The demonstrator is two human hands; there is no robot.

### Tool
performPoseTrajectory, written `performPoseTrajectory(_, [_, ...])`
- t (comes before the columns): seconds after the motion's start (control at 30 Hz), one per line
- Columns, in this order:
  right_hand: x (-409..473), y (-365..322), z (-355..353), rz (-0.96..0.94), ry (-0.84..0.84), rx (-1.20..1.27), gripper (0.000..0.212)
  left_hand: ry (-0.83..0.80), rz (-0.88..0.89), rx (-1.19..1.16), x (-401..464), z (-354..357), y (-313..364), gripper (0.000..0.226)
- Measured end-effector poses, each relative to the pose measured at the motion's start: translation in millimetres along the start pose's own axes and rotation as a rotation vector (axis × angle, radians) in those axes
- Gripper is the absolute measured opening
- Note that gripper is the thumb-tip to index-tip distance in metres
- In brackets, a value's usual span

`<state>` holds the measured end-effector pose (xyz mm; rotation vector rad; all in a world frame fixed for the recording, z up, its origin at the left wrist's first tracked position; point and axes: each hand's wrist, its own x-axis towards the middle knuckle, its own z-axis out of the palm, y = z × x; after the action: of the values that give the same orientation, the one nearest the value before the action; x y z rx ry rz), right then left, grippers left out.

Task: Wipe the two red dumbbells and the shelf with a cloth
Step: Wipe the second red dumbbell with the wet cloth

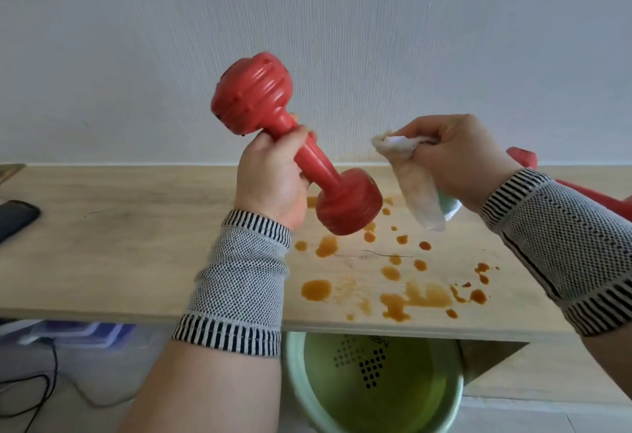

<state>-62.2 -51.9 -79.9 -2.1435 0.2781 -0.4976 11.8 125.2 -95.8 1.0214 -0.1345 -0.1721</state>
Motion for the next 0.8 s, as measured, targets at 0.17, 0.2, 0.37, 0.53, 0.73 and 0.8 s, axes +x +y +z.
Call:
performPoseTrajectory(0.17, [-1.2, -2.8, -0.9, -0.041, 0.032, -0.005, 0.022, -0.052, 0.067, 0.065, -3.0, 1.7, -8.2, 0.011])
performPoseTrajectory(0.2, [-1.9, -2.8, -0.9, -0.042, 0.029, -0.004, 0.022, -0.056, 0.076, 0.014, -2.1, 2.4, -9.4, 0.013])
performPoseTrajectory(0.37, [-5.9, -4.9, 5.0, -0.152, -0.022, -0.106, 0.026, 0.016, 0.083, -0.048, 0.3, 2.5, -12.0, 0.014])
performPoseTrajectory(0.53, [-5.5, -5.3, 29.2, -0.522, -0.107, -0.457, 0.025, 0.050, 0.124, -0.027, 1.0, 6.0, -8.1, 0.019])
performPoseTrajectory(0.73, [-12.6, 0.4, 45.0, -0.741, -0.068, -0.615, 0.014, 0.168, 0.159, 0.056, -1.7, 8.0, -9.8, 0.025])
performPoseTrajectory(0.8, [-21.2, -2.1, 47.4, -0.816, -0.120, -0.601, 0.015, 0.211, 0.129, 0.050, -0.6, 5.7, -10.5, 0.026])
